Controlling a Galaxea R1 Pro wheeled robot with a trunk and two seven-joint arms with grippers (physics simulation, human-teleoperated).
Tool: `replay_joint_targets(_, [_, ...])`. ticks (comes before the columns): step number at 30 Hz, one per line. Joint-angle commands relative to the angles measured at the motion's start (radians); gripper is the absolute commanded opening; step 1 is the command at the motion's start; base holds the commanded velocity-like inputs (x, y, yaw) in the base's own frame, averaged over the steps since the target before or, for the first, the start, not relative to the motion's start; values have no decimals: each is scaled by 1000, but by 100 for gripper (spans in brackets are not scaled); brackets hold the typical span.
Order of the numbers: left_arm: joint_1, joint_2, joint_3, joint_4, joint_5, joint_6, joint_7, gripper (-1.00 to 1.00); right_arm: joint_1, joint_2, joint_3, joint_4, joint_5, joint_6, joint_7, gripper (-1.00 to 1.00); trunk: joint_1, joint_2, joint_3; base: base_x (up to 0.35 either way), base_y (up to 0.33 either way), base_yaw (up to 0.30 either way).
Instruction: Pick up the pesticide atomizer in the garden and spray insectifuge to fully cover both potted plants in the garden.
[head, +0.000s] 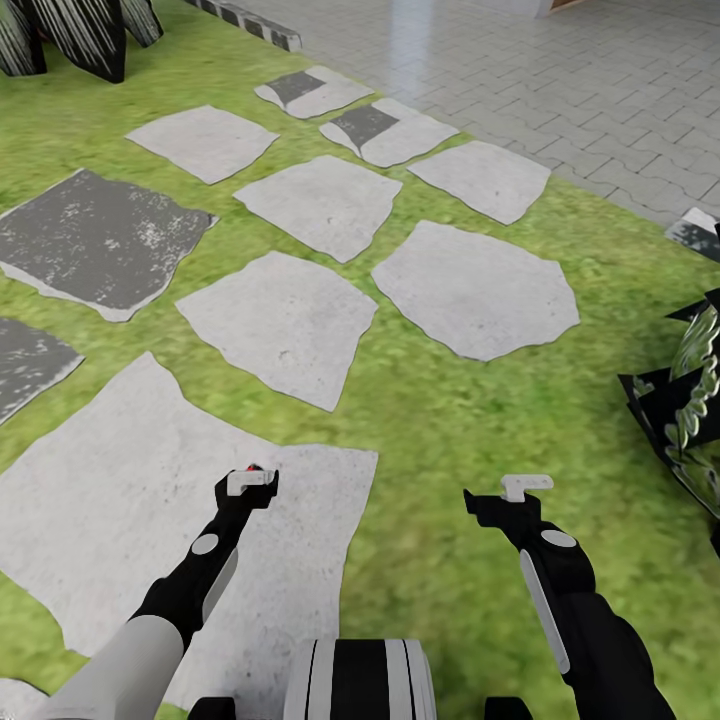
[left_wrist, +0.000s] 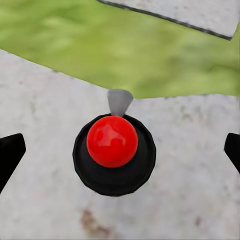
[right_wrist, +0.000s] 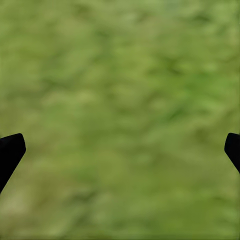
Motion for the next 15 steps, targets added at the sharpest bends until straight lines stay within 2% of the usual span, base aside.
replay_joint_targets(1, [0, 0, 0, 1, 0, -3, 0, 100, 0, 0, 0, -1, 3, 5, 1, 100, 0, 0, -2, 0, 0, 49])
replay_joint_targets(15, [0, 0, 0, 1, 0, -3, 0, 100, 0, 0, 0, -1, 3, 5, 1, 100, 0, 0, -13, 0, 0, 10])
